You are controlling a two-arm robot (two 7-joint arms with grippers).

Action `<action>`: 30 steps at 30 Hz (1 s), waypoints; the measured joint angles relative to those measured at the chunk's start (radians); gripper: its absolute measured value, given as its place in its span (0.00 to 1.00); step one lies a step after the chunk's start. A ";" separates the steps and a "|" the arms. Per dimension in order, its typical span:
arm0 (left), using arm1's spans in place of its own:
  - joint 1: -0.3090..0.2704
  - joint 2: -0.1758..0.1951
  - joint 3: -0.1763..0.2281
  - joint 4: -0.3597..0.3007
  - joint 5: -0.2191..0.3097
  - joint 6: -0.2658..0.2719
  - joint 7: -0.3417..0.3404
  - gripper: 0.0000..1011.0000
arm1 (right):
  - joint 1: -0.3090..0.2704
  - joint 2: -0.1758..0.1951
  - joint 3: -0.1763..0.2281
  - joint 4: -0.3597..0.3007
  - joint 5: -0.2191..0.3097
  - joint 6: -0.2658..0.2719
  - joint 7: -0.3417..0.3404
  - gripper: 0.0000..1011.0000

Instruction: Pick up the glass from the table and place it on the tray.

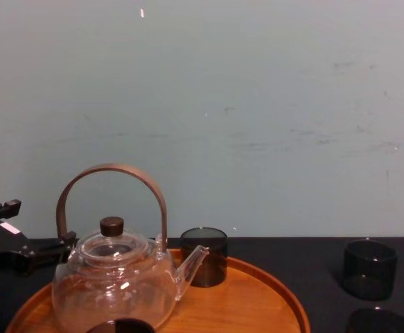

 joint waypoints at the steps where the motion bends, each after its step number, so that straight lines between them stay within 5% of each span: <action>1: 0.000 0.000 0.000 0.000 0.000 0.000 0.000 1.00 | -0.001 -0.001 0.001 0.000 -0.001 0.001 0.002 0.99; 30: 0.000 0.000 0.000 0.000 0.000 0.000 0.000 1.00 | -0.033 -0.053 0.068 -0.001 -0.040 0.021 0.043 0.99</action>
